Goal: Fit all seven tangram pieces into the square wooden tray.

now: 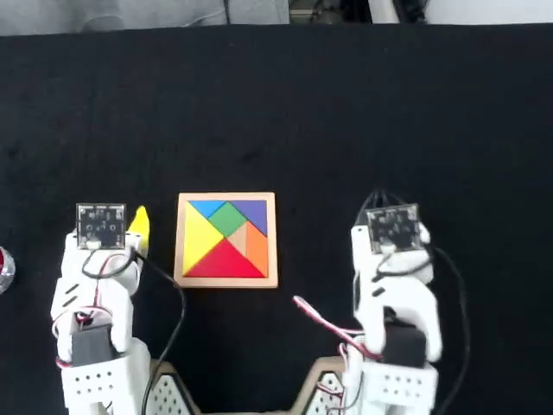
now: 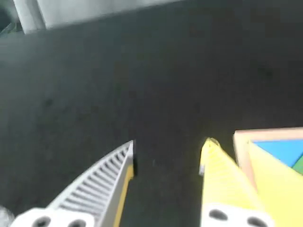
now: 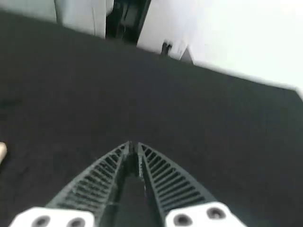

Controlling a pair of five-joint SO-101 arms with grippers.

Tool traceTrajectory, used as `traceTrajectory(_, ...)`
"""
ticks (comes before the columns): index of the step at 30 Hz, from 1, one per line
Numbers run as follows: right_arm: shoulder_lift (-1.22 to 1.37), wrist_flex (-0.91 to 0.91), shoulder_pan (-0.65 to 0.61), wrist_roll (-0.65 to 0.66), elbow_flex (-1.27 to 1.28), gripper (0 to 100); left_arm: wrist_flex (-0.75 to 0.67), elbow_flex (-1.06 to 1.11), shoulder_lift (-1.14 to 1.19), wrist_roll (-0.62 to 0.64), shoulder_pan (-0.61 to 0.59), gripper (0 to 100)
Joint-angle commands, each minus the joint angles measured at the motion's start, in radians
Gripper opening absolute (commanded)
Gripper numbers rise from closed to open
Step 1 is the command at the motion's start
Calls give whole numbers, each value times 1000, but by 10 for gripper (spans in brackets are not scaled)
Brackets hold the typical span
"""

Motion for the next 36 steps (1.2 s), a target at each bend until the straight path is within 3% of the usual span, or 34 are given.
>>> traceTrajectory(1, -84, 46, -18, -34, -2, 12, 46, 21, -2, 2, 47, 230)
traceTrajectory(6, -84, 137, -95, -146, 15, 12, 192, 21, -6, 3, 45, 234)
traceTrajectory(13, -82, 304, -100, -227, 25, 12, 411, 21, -9, 5, 21, 232)
traceTrajectory(20, -82, 453, -101, -382, 25, 12, 417, 19, -8, 61, 81, 231)
traceTrajectory(26, -84, 643, -180, -385, 25, 12, 528, 19, -8, 176, 206, 230)
traceTrajectory(31, -79, 634, -186, -385, 25, 12, 529, 19, -8, 281, 139, 230)
traceTrajectory(36, -76, 632, -186, -308, 25, 12, 529, 21, -2, 284, 82, 230)
